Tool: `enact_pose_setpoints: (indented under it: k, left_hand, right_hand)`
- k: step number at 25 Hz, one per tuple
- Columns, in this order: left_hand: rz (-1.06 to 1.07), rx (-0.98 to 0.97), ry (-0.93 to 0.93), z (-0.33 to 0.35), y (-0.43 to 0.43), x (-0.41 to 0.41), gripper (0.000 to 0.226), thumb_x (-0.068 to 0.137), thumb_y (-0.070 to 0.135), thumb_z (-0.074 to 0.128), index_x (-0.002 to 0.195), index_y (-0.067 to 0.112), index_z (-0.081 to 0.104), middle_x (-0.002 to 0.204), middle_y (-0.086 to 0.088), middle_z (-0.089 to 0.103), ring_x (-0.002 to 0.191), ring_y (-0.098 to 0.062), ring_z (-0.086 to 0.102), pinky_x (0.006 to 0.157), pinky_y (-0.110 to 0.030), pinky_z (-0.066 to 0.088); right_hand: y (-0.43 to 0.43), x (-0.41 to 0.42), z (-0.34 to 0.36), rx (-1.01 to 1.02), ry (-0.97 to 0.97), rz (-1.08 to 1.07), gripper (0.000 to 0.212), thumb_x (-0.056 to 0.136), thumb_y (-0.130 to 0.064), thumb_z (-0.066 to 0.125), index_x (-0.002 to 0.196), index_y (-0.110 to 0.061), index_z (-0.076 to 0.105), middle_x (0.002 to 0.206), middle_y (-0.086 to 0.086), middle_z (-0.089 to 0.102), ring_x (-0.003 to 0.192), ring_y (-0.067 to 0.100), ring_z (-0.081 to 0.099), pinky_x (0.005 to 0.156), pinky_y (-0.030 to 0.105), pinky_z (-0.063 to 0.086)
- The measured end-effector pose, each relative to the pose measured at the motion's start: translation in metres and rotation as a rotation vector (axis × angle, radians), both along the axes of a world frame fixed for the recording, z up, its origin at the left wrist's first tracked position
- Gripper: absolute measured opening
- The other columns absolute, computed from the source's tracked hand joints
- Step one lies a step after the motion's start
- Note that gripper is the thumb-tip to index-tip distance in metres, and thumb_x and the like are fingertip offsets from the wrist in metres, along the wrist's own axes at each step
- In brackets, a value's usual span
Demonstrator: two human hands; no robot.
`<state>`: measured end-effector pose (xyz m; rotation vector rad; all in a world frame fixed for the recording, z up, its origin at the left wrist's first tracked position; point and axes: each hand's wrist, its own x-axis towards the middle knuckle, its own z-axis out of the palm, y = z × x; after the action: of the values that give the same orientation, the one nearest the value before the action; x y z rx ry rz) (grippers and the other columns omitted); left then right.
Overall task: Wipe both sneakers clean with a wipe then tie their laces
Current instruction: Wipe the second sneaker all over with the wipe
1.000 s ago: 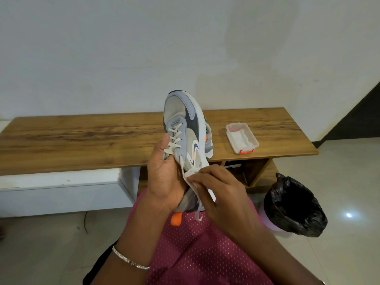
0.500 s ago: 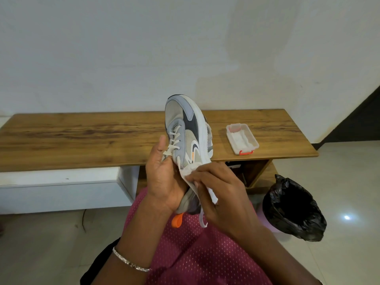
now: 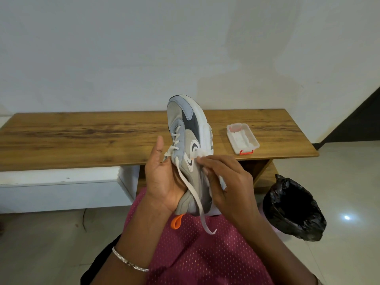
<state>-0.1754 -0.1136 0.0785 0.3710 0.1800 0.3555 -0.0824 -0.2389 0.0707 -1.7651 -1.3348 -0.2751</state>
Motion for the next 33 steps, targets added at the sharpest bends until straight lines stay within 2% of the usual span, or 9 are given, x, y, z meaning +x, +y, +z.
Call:
enact_pose_setpoints:
  k: [2,5,11,13,17,20,23,28,33]
  left_hand:
    - [0.021,0.011,0.004,0.002,0.004,-0.004,0.076,0.097,0.068,0.035,0.143,0.011,0.055,0.136,-0.019,0.062,0.12,-0.035,0.063,0.101,-0.052,0.051]
    - [-0.003,0.031,0.019,0.004,0.003,-0.004,0.073,0.098,0.065,0.034,0.142,0.011,0.056,0.132,-0.02,0.064,0.116,-0.036,0.065,0.097,-0.053,0.053]
    - [-0.041,0.018,-0.002,0.004,-0.004,0.002,0.072,0.1,0.054,0.043,0.155,0.009,0.036,0.132,-0.019,0.051,0.122,-0.033,0.048,0.122,-0.05,0.015]
    - [-0.016,-0.001,-0.002,0.003,0.0,0.0,0.068,0.099,0.052,0.044,0.151,0.008,0.044,0.13,-0.02,0.057,0.12,-0.032,0.054,0.12,-0.047,0.024]
    - [0.077,0.049,0.096,0.003,0.01,-0.009,0.057,0.099,0.05,0.043,0.13,0.009,0.068,0.12,-0.018,0.07,0.107,-0.033,0.069,0.097,-0.048,0.054]
    - [0.12,0.045,0.136,0.002,0.014,-0.012,0.057,0.093,0.047,0.051,0.137,0.012,0.063,0.123,-0.014,0.069,0.109,-0.032,0.069,0.098,-0.05,0.052]
    - [0.134,0.064,0.148,0.002,0.016,-0.011,0.052,0.085,0.04,0.055,0.126,0.01,0.068,0.111,-0.014,0.071,0.099,-0.03,0.07,0.091,-0.047,0.056]
    - [0.048,0.091,0.119,0.006,0.0,-0.004,0.048,0.084,0.027,0.048,0.123,0.005,0.065,0.1,-0.016,0.072,0.088,-0.031,0.071,0.08,-0.043,0.061]
    - [0.032,0.146,0.044,0.01,-0.005,-0.003,0.057,0.067,0.016,0.063,0.121,0.002,0.069,0.099,-0.018,0.073,0.087,-0.031,0.073,0.078,-0.04,0.062]
  right_hand:
    - [-0.012,-0.009,-0.002,-0.024,-0.008,0.033,0.024,0.093,-0.01,0.063,0.115,-0.012,0.072,0.111,0.0,0.069,0.105,0.014,0.064,0.085,0.025,0.053]
    - [-0.015,-0.008,-0.004,-0.033,-0.008,0.042,0.028,0.094,-0.012,0.061,0.121,-0.012,0.07,0.112,-0.001,0.068,0.104,0.012,0.063,0.085,0.023,0.052]
    - [0.014,0.018,0.007,0.04,0.065,-0.046,0.026,0.092,-0.003,0.064,0.116,-0.008,0.072,0.112,0.007,0.066,0.103,0.018,0.063,0.082,0.033,0.055]
    - [0.016,0.02,0.008,0.021,0.076,-0.049,0.023,0.09,-0.003,0.067,0.111,-0.008,0.074,0.114,0.006,0.067,0.106,0.017,0.064,0.086,0.034,0.056]
    - [0.005,0.006,0.002,-0.064,0.015,-0.02,0.021,0.089,-0.005,0.068,0.109,-0.009,0.074,0.104,0.002,0.069,0.096,0.016,0.063,0.08,0.034,0.056]
    - [-0.013,0.0,-0.002,-0.115,0.013,-0.016,0.021,0.086,-0.005,0.073,0.106,-0.009,0.075,0.102,0.0,0.069,0.095,0.015,0.062,0.077,0.031,0.056]
    - [-0.018,-0.002,-0.003,-0.133,-0.011,-0.019,0.021,0.086,-0.004,0.073,0.106,-0.011,0.075,0.102,-0.001,0.068,0.096,0.013,0.061,0.077,0.03,0.055]
    - [0.005,0.015,0.012,-0.034,0.023,-0.127,0.019,0.092,-0.007,0.067,0.11,-0.01,0.072,0.103,0.001,0.07,0.092,0.017,0.064,0.073,0.037,0.056]
    - [0.016,0.031,0.025,0.061,-0.02,-0.17,0.013,0.095,-0.006,0.065,0.105,-0.008,0.072,0.102,0.004,0.069,0.092,0.017,0.063,0.076,0.031,0.054]
